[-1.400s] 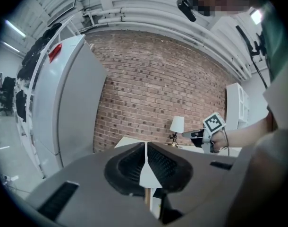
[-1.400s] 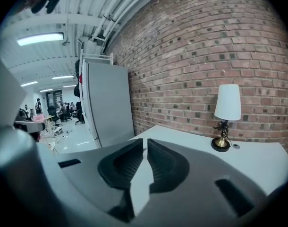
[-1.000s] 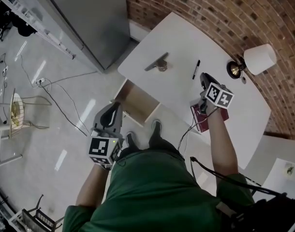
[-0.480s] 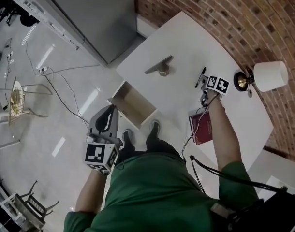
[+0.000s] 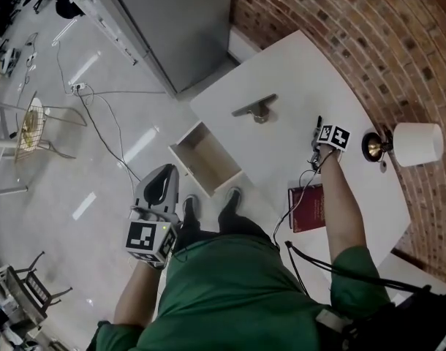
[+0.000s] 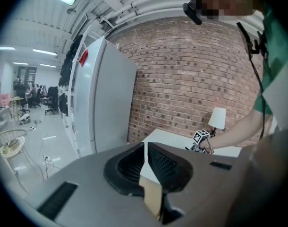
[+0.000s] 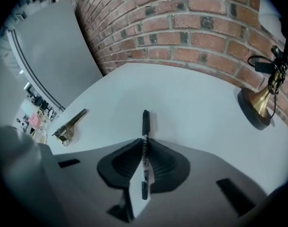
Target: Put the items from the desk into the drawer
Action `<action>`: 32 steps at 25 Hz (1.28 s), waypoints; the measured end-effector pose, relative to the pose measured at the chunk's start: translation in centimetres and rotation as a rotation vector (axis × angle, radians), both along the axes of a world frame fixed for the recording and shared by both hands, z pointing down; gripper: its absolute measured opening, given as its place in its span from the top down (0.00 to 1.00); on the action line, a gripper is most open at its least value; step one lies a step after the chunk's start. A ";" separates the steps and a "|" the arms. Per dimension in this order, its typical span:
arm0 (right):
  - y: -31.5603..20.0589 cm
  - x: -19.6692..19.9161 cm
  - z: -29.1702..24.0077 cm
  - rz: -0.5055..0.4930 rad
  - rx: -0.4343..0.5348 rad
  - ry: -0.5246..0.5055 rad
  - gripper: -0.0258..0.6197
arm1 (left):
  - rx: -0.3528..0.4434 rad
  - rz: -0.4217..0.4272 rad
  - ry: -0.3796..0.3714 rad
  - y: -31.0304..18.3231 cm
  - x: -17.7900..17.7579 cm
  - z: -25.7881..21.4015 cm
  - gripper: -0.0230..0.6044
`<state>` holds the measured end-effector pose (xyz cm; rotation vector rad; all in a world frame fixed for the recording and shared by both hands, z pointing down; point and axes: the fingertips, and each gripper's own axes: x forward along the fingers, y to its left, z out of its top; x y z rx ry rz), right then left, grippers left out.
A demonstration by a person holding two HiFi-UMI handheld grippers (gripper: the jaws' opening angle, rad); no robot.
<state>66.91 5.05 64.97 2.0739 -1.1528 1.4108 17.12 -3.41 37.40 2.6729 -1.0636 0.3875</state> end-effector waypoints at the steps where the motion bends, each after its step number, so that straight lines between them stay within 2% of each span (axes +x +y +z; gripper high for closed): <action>1: 0.0 0.0 -0.1 -0.007 0.006 -0.001 0.89 | -0.004 -0.004 -0.001 0.2 -0.1 0.1 0.94; 7: -1.4 -1.3 -1.9 -0.054 0.103 -0.005 0.89 | -0.021 -0.033 -0.002 1.4 -0.2 0.2 0.94; 11: -3.1 -3.2 -3.9 -0.107 0.185 -0.015 0.89 | -0.002 -0.055 0.009 1.5 -0.6 0.0 0.94; 19: -6.2 -11.3 -9.8 -0.173 0.436 -0.125 0.89 | -0.035 -0.084 0.038 2.5 -2.7 0.7 0.94; 25: -7.6 -18.1 -11.8 -0.236 0.488 -0.139 0.89 | -0.053 -0.110 0.046 2.1 -6.7 1.1 0.94; 32: -8.3 -26.5 -13.2 -0.281 0.496 -0.136 0.89 | -0.075 -0.125 0.052 1.0 -12.8 2.0 0.94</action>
